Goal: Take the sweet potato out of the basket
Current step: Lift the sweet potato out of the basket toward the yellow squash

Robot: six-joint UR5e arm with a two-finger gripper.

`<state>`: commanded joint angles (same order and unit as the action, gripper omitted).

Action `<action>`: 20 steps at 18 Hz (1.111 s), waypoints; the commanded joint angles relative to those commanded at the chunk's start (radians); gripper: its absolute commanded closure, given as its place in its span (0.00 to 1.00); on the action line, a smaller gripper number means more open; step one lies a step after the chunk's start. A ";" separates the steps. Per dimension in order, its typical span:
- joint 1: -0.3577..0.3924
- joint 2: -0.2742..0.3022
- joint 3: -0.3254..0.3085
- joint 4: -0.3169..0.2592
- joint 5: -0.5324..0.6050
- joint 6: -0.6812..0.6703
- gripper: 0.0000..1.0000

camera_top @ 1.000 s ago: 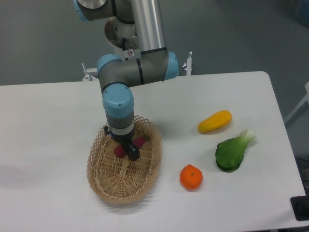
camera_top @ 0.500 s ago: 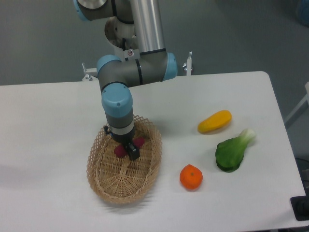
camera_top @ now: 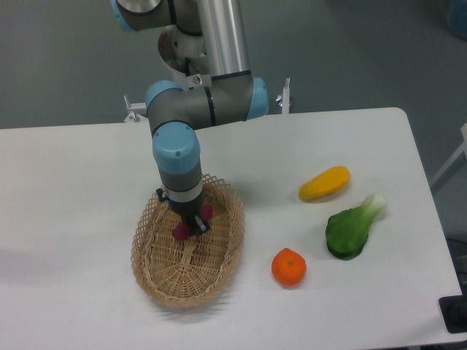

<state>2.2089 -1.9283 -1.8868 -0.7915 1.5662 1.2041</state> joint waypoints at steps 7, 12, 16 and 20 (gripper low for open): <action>0.063 0.038 0.150 -0.112 -0.002 0.009 0.70; 0.158 0.041 0.310 -0.306 -0.009 0.038 0.70; 0.242 0.060 0.371 -0.409 -0.043 0.104 0.70; 0.317 0.086 0.371 -0.417 -0.083 0.196 0.70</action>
<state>2.5263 -1.8424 -1.5156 -1.2088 1.4834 1.4003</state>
